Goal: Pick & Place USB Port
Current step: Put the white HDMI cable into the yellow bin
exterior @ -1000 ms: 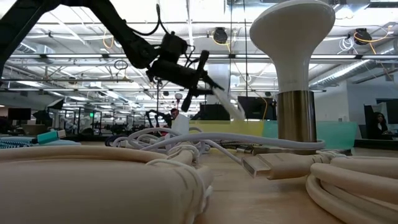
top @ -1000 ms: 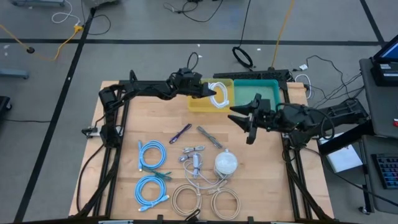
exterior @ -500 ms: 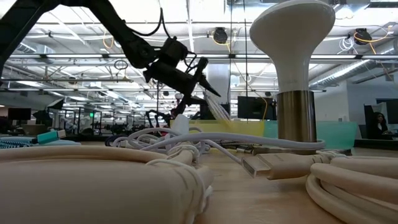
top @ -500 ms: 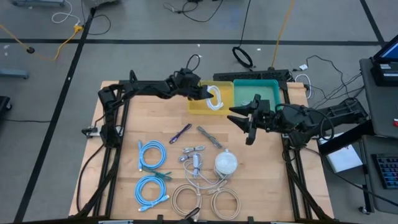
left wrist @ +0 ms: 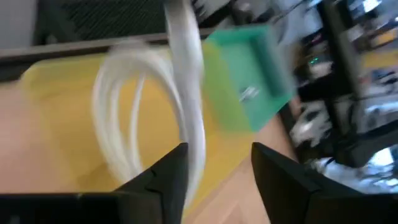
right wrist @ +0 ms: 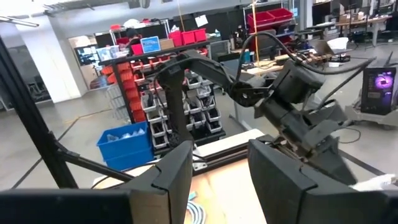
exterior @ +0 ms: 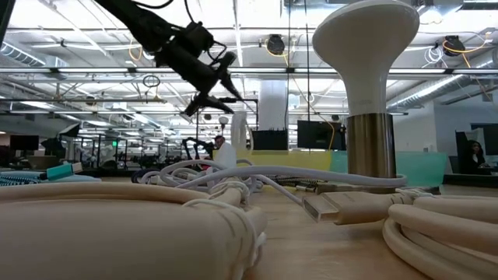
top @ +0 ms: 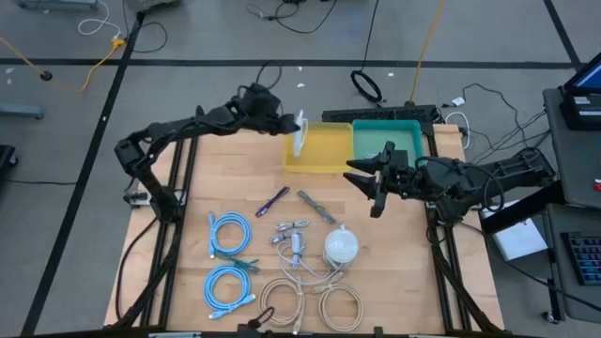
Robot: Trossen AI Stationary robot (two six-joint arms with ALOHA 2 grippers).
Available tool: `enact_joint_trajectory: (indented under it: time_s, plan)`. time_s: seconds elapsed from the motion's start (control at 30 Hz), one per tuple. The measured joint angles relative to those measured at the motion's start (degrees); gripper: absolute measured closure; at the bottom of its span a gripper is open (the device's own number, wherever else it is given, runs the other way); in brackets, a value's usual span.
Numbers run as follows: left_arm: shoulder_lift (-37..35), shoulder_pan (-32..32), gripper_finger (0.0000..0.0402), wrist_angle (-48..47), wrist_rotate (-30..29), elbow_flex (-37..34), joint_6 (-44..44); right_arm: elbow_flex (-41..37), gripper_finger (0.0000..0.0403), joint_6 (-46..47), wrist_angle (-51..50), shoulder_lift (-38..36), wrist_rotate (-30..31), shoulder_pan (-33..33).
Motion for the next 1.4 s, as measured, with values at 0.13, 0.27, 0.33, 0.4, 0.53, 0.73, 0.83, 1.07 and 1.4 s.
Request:
enact_joint_trajectory:
  time_s: [0.13,0.27,0.33,0.4,0.53,0.73,0.83,1.07,1.4]
  plan:
    - [-0.1,-0.8,0.0299,-3.1,1.0,0.0,3.7,0.0,0.0257,-0.3,-0.2,0.0,0.0,0.0]
    - [0.8,-3.0,0.038,-1.1,1.5,0.0,4.6,0.0,0.0257,-0.4,-0.2,0.0,0.0,0.0]
    - [1.5,-3.8,0.0394,0.1,1.4,-0.1,4.2,0.0,0.0257,-0.3,-0.2,0.1,0.0,0.0]
    - [2.2,-4.2,0.0393,1.0,1.3,0.0,3.5,0.0,0.0257,-0.2,-0.3,0.1,0.0,0.0]
    - [2.9,-4.2,0.0399,-0.7,1.5,-0.1,3.4,0.0,0.0257,0.8,-1.0,0.1,0.0,0.0]
    - [0.0,-2.9,0.04,-9.3,-6.3,0.1,7.7,-0.1,0.0257,2.2,-2.7,0.1,0.0,0.0]
    - [-2.0,-2.0,0.04,-18.8,-16.2,0.4,12.3,-0.1,0.0257,2.2,-2.6,0.1,0.0,0.3]
    - [-1.1,-1.2,0.0401,-21.6,-20.1,0.6,16.6,-0.1,0.0257,2.2,-2.5,0.1,-0.1,0.4]
    - [3.5,-1.3,0.0401,-18.4,-18.5,0.5,15.2,-0.1,0.0257,2.6,-2.6,0.1,-0.2,1.1]
